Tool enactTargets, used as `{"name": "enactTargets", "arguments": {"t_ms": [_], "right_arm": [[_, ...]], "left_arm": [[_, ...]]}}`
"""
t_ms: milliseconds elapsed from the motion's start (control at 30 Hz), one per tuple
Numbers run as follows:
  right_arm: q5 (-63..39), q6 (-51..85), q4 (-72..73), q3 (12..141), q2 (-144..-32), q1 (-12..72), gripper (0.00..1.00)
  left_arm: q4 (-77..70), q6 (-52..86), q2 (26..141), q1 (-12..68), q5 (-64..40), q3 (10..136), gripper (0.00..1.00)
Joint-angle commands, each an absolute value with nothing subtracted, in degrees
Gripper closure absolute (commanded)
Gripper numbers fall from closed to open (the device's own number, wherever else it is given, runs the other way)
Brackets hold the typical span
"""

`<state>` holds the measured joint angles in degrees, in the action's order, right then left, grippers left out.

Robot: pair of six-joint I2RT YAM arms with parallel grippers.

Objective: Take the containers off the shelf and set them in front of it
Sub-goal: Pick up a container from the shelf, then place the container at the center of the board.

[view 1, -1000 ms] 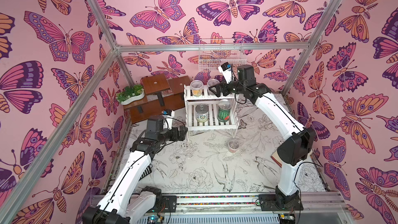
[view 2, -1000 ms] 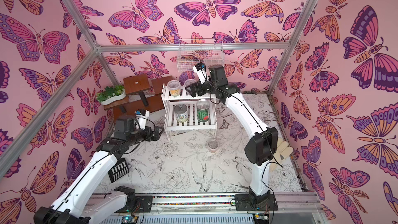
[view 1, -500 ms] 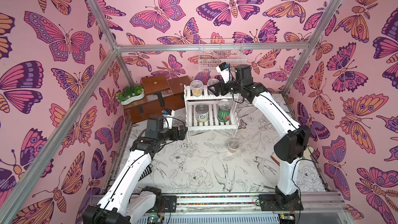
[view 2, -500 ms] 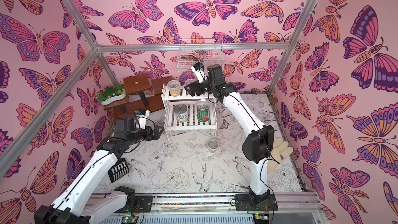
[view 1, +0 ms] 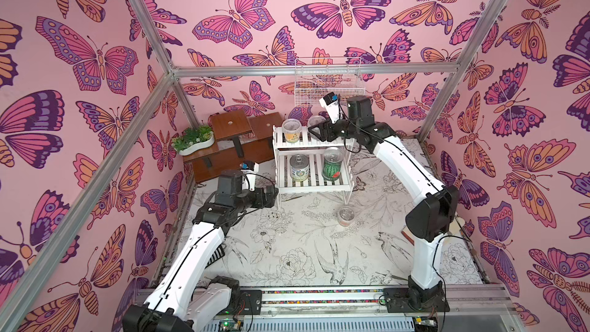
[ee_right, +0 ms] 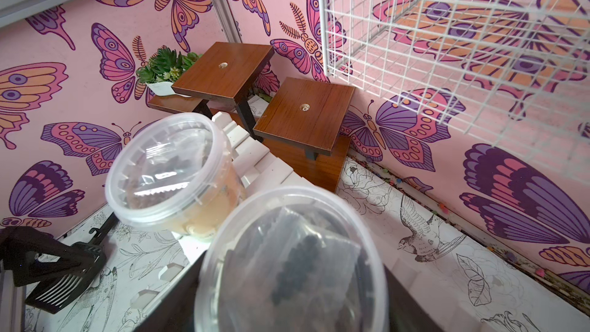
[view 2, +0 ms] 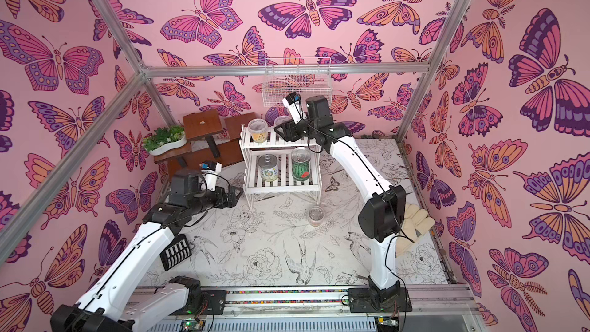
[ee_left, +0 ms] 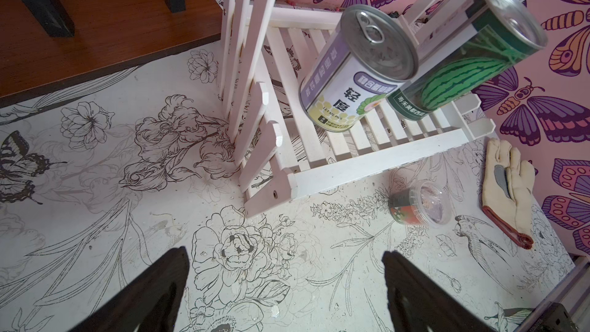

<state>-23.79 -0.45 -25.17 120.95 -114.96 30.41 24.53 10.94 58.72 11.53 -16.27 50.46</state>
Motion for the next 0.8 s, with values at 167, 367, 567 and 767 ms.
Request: {"name": "enactTargets", "arguments": {"t_ms": [167, 367, 567, 767], "right_arm": [[-23.6, 1.4, -21.4, 115.3, -106.1, 30.8, 0.48], [-24.5, 3.2, -19.4, 107.9, -98.8, 31.2, 0.48], [-24.6, 4.7, -17.4, 96.3, -88.8, 33.5, 0.49], [-22.5, 6.1, -14.9, 82.6, -78.4, 38.1, 0.5]], "left_arm": [[25.3, 11.1, 56.8, 11.1, -15.9, 50.0, 0.0], [25.3, 11.2, 56.7, 11.2, -16.1, 49.9, 0.0], [25.4, 10.8, 56.4, 11.1, -16.2, 49.7, 0.0], [25.6, 10.7, 55.5, 11.1, -16.0, 49.1, 0.0]]}}
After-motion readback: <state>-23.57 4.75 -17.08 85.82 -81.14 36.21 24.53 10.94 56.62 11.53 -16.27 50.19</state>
